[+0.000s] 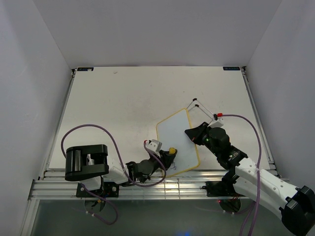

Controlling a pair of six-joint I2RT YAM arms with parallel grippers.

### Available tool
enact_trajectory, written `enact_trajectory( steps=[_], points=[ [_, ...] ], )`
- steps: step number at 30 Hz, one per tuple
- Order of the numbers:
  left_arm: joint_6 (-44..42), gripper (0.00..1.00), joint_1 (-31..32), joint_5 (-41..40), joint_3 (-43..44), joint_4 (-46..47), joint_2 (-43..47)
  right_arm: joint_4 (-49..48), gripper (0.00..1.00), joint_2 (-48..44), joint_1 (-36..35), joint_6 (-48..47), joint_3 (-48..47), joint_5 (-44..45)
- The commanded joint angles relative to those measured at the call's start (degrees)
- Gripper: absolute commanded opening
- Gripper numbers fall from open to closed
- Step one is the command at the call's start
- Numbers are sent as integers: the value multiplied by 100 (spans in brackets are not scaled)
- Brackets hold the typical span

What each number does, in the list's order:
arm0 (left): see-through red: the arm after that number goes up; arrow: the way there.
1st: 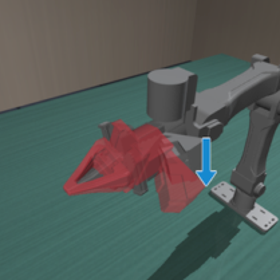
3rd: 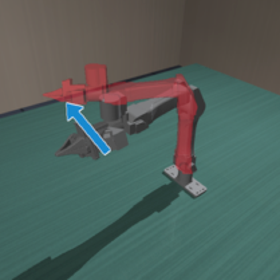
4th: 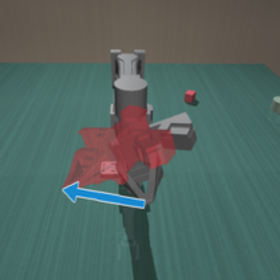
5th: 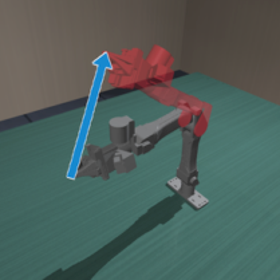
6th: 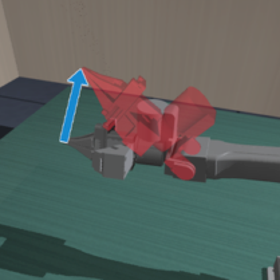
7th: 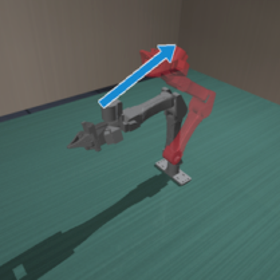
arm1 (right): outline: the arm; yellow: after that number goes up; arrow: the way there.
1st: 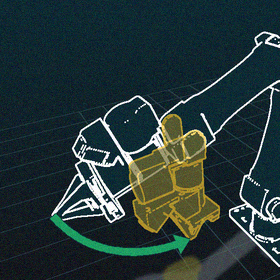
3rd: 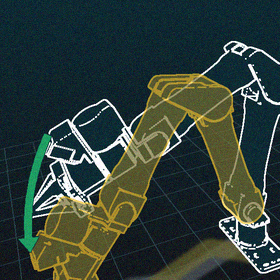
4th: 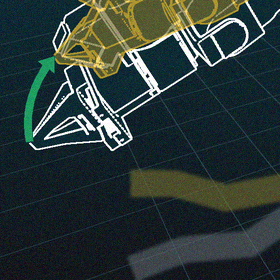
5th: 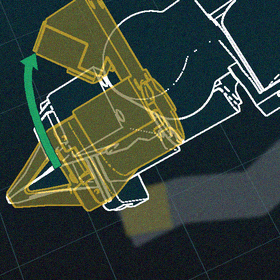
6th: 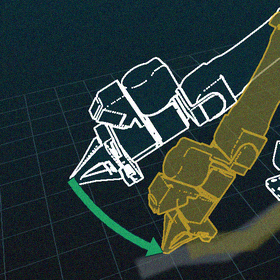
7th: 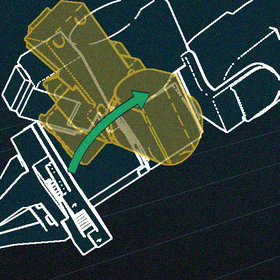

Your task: Erase the whiteboard

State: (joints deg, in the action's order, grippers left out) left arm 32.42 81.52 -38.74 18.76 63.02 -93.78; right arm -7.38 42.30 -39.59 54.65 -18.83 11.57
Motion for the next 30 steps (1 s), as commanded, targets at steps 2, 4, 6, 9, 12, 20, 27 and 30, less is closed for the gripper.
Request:
enact_trajectory(
  steps=[2, 4, 6, 9, 12, 20, 27, 30],
  points=[
    [685, 9, -513, 420, -610, -976, 272, -563, 8, -117, -66, 344, -86, 302],
    [722, 9, -654, 394, -699, -1107, 307, -546, 8, -47, -66, 362, -112, 310],
    [669, 9, -654, 393, -637, -1213, 255, -528, 8, 32, -66, 379, -156, 319],
    [695, 8, -620, 569, -541, -1187, 149, -528, 8, 138, -66, 458, -156, 380],
    [538, 8, -401, 587, -418, -1047, 44, -537, 8, 208, -66, 494, -156, 433],
    [-262, 8, 390, 868, 65, -282, -88, -581, 8, 287, -66, 538, -68, 512],
    [-447, 8, 1041, 1009, 478, -176, -334, -475, 8, 234, -57, 511, -77, 671],
    [-352, 8, 1059, 720, 409, -203, -387, -475, 8, 226, -48, 511, -94, 662]
  ],
)
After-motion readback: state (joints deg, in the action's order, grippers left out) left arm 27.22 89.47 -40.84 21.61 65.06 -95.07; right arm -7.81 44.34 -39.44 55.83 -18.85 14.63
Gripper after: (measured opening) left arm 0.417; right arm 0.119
